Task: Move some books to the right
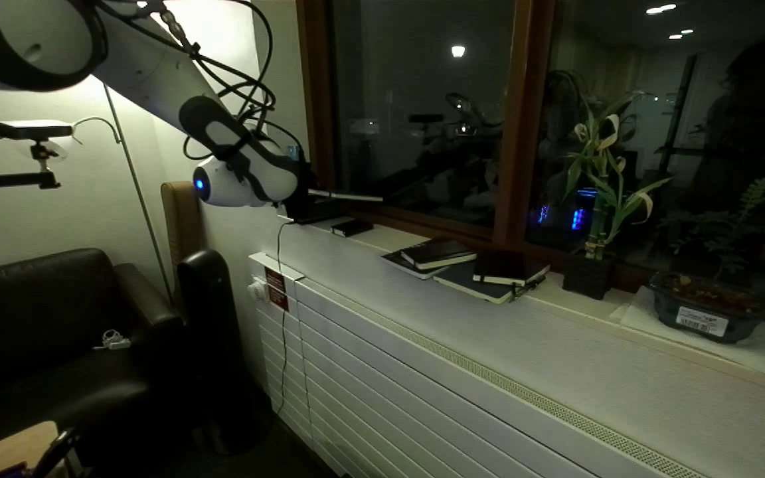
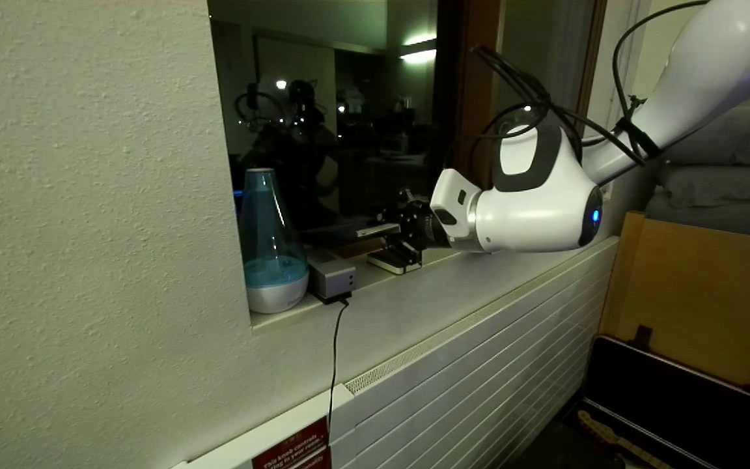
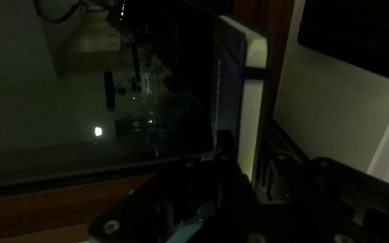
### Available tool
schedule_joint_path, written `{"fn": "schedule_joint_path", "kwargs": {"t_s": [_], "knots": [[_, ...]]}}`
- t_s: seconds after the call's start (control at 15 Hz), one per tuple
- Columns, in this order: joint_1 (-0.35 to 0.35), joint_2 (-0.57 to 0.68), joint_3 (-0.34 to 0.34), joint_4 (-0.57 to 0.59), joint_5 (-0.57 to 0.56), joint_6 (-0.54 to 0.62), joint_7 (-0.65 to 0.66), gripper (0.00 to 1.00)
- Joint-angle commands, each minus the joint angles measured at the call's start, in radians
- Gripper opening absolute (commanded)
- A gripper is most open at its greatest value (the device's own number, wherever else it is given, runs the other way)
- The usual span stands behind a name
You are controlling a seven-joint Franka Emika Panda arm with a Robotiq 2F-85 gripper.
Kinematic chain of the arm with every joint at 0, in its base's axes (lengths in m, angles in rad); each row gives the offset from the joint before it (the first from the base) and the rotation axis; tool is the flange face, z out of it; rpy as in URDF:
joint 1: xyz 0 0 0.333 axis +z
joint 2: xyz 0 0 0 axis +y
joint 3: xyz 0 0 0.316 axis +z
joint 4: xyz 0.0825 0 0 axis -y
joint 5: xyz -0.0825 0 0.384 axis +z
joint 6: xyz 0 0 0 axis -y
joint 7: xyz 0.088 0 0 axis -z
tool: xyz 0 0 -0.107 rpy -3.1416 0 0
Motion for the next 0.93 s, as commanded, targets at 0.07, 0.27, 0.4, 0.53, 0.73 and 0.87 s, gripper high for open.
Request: {"fn": "schedule_joint_path", "kwargs": {"t_s": [0.07,0.27,0.4,0.53,0.73,0.87], "knots": [[-0.038,-0.064,-0.01,-0.069,0.0,0.017,-0.015,0.05],[-0.056,-0.082,-0.016,-0.097,0.0,0.017,-0.012,0.05],[-0.067,-0.096,-0.011,-0.119,0.0,0.018,-0.012,0.05],[-0.075,-0.107,-0.008,-0.14,0.0,0.02,-0.01,0.05],[-0.083,-0.124,0.001,-0.181,0.0,0.026,-0.005,0.05],[-0.083,-0.134,0.008,-0.2,0.0,0.026,-0.001,0.05]]}}
